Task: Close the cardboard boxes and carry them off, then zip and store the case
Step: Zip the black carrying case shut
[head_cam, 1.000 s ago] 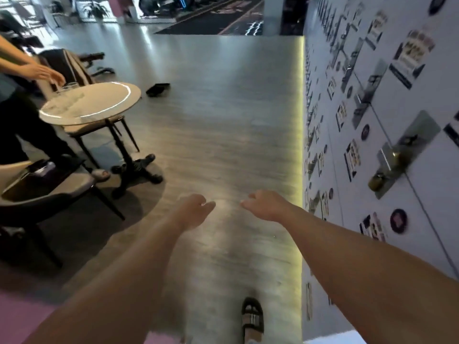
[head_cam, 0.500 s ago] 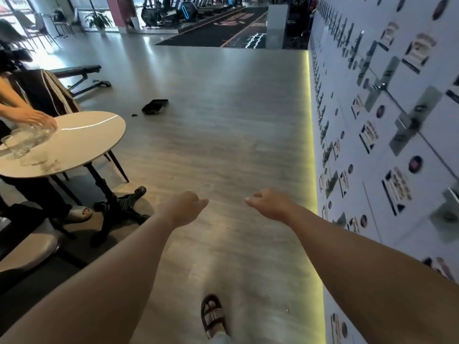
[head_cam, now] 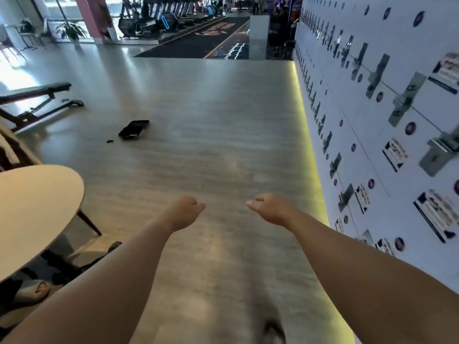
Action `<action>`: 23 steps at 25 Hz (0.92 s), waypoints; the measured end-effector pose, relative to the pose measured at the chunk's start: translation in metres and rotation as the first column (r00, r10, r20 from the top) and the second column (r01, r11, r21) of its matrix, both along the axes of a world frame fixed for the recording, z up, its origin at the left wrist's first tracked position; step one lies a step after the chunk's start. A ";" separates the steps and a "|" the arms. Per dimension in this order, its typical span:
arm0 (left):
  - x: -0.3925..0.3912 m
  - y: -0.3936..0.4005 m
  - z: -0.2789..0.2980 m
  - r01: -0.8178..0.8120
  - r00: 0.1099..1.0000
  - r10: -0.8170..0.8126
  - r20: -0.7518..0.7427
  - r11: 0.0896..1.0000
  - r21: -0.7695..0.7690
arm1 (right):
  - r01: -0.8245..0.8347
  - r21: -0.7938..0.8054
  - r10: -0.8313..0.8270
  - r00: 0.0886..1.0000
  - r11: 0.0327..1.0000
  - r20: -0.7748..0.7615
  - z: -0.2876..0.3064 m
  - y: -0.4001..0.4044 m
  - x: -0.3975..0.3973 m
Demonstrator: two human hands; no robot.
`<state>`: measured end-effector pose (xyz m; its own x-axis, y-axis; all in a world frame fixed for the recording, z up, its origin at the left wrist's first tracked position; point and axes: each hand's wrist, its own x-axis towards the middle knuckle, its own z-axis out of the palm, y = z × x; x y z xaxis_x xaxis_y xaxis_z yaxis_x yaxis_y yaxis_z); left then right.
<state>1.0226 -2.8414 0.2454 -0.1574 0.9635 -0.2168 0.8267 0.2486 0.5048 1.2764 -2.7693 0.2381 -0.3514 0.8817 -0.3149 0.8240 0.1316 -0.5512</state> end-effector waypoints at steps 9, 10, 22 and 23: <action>-0.090 0.302 -0.017 -0.100 0.993 0.097 -0.060 0.994 -0.050 | -0.094 -0.025 0.095 0.995 0.995 0.021 -0.017 0.321 -0.095; -0.101 0.332 -0.013 -0.125 0.992 0.123 -0.041 0.991 -0.048 | -0.109 -0.033 0.110 0.994 0.993 0.017 -0.014 0.354 -0.109; -0.329 0.659 -0.026 -0.249 0.968 0.249 -0.009 0.966 -0.067 | -0.264 -0.004 0.263 0.963 0.965 0.055 -0.015 0.712 -0.347; -0.348 0.682 -0.024 -0.258 0.966 0.258 -0.007 0.963 -0.073 | -0.274 -0.011 0.274 0.960 0.962 0.056 -0.013 0.736 -0.367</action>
<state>0.6748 -2.1599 0.2215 -0.3979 0.8720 -0.2852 0.7283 0.4893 0.4798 0.9095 -2.0337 0.2251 -0.5610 0.7530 -0.3438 0.7865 0.3552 -0.5053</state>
